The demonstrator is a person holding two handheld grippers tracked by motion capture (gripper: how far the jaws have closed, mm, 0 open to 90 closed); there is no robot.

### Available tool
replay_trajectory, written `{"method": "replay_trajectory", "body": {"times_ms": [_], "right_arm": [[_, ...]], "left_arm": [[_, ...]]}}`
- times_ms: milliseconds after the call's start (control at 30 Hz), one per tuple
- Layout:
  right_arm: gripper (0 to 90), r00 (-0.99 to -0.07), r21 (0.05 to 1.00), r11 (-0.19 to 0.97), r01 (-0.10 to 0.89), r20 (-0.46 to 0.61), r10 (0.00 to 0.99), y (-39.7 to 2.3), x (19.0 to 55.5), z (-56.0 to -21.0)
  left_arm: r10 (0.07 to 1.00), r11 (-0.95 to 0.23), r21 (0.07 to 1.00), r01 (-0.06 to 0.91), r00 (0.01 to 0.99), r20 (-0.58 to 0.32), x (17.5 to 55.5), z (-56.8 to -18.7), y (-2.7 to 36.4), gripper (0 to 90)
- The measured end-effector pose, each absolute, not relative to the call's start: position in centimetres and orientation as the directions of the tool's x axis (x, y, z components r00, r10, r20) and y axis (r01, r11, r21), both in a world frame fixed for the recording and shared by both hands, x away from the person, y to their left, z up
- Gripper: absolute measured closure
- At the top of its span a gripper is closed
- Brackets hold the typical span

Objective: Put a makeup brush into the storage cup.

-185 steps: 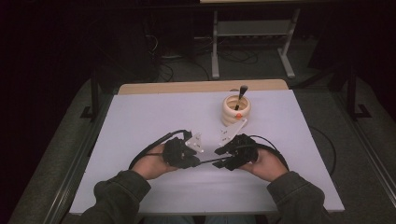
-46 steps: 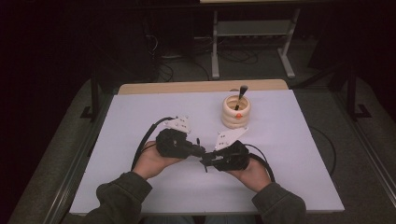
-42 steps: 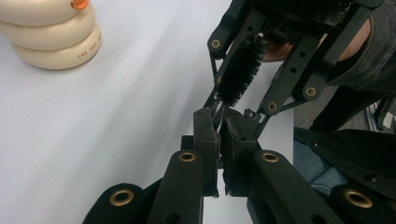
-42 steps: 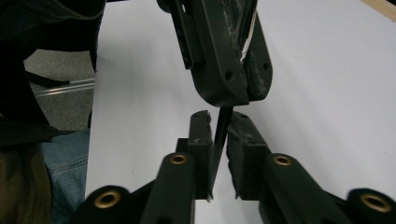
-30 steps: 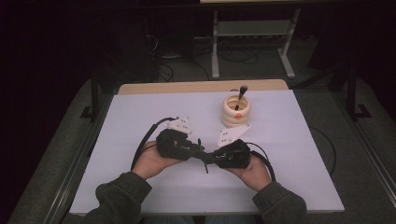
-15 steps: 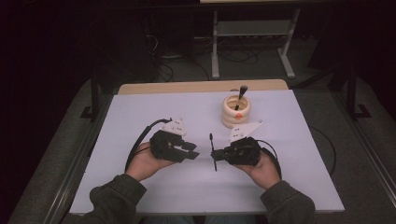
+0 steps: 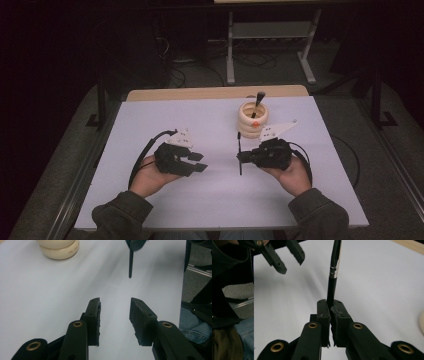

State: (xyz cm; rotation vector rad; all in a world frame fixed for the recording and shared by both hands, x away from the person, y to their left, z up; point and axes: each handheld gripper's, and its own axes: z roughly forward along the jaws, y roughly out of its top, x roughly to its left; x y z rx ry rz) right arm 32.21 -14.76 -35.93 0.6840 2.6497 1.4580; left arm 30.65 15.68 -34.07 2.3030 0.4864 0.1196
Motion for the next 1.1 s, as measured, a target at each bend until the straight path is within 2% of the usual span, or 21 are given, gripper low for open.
{"method": "replay_trajectory", "body": {"times_ms": [1100], "right_arm": [[84.6, -0.871, 0.816, 0.42, 0.396, 0.189, 0.453, -17.4, 34.9, -33.7]], "left_arm": [[0.436, -0.643, 0.7, 0.311, 0.9, 0.0, 29.8, -34.8, 18.2, 48.7]]}}
